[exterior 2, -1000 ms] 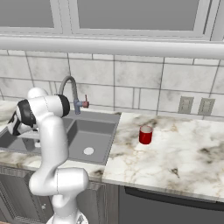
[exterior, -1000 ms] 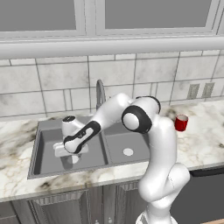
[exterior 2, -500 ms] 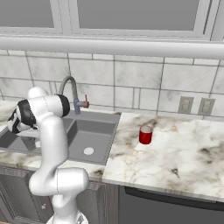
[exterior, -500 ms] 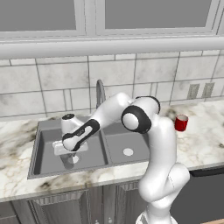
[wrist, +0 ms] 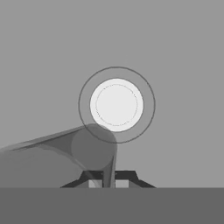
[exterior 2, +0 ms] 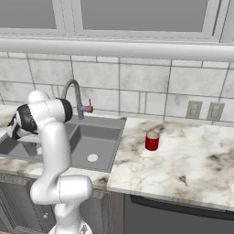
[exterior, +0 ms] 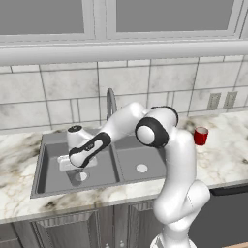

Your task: Move any existing items from the left basin to the right basin for drying. Then move the mug from the counter to the left basin of the sink for washing.

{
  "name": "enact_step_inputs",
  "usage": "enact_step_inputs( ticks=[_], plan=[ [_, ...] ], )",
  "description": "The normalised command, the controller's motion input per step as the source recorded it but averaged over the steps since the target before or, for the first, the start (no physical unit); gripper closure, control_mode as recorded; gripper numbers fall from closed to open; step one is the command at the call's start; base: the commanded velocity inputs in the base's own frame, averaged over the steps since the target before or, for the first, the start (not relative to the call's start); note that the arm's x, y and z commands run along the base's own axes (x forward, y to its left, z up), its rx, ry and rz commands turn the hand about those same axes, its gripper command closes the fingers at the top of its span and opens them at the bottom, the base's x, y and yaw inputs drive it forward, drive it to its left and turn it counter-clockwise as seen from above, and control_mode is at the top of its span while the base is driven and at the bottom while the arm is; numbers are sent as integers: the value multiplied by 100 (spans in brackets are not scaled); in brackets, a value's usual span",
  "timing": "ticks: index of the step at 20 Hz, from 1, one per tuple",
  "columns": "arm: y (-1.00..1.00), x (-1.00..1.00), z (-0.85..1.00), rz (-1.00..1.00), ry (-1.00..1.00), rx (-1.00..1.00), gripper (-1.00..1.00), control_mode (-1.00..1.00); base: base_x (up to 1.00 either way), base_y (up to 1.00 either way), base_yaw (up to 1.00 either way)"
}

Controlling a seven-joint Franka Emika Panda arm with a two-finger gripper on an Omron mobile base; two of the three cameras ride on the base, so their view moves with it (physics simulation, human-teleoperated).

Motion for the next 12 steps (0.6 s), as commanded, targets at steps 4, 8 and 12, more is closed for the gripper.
enact_step_inputs(
  ticks=[4, 8, 12],
  plan=[
    [0, -15, 47, 0, -7, 0, 100, -100, 0, 0, 0],
    [0, -12, 55, 0, -5, 0, 100, -100, 0, 0, 0],
    [0, -14, 62, -3, -5, 0, 100, -100, 0, 0, 0]
  ],
)
